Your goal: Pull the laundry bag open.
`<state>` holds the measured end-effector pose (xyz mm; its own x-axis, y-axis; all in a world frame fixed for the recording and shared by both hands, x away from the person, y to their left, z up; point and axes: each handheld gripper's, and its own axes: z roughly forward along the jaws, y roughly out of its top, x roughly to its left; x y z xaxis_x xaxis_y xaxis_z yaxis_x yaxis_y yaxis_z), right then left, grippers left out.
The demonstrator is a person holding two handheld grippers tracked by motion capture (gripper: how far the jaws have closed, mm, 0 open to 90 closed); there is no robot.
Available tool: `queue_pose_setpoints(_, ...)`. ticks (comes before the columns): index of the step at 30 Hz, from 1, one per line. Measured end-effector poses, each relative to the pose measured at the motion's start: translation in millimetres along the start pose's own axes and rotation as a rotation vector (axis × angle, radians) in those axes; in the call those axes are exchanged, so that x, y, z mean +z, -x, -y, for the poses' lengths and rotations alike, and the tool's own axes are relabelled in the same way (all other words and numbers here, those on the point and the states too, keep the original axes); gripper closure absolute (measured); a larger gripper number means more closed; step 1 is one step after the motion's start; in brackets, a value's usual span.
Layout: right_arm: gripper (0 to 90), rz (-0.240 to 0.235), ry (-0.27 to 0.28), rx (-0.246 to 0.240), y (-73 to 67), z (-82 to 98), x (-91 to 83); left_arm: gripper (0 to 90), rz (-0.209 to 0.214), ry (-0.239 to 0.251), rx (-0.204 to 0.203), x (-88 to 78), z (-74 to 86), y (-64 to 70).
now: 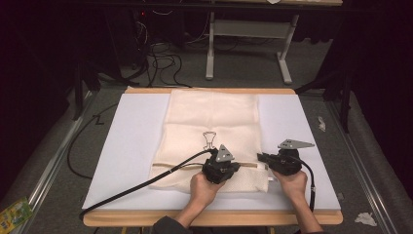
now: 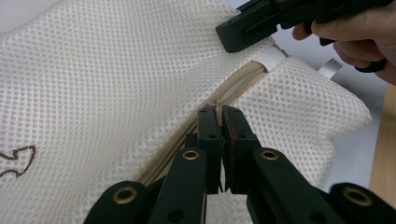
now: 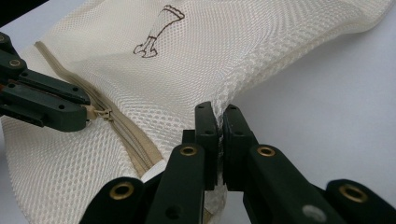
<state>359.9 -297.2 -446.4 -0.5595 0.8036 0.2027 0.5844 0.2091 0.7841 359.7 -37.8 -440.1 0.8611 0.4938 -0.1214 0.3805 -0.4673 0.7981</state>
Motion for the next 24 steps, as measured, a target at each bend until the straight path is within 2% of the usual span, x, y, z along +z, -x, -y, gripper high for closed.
queue_pose_setpoints(16,88.2,-0.003,-0.006,-0.002,-0.1,-0.7,2.5,86.9,0.001,0.015,-0.006,-2.8,3.3,-0.8)
queue_pose_setpoints(17,88.2,-0.004,-0.001,-0.014,0.3,-1.2,2.4,86.9,0.003,0.015,-0.006,-3.2,4.0,-1.0)
queue_pose_setpoints(19,88.2,-0.006,-0.002,-0.005,-0.1,-1.1,1.0,86.9,0.007,0.022,-0.018,-3.1,5.8,-0.9)
queue_pose_setpoints(24,88.1,0.013,-0.003,-0.025,-5.1,-5.4,-3.9,87.0,-0.015,0.038,-0.008,-8.9,6.4,0.9)
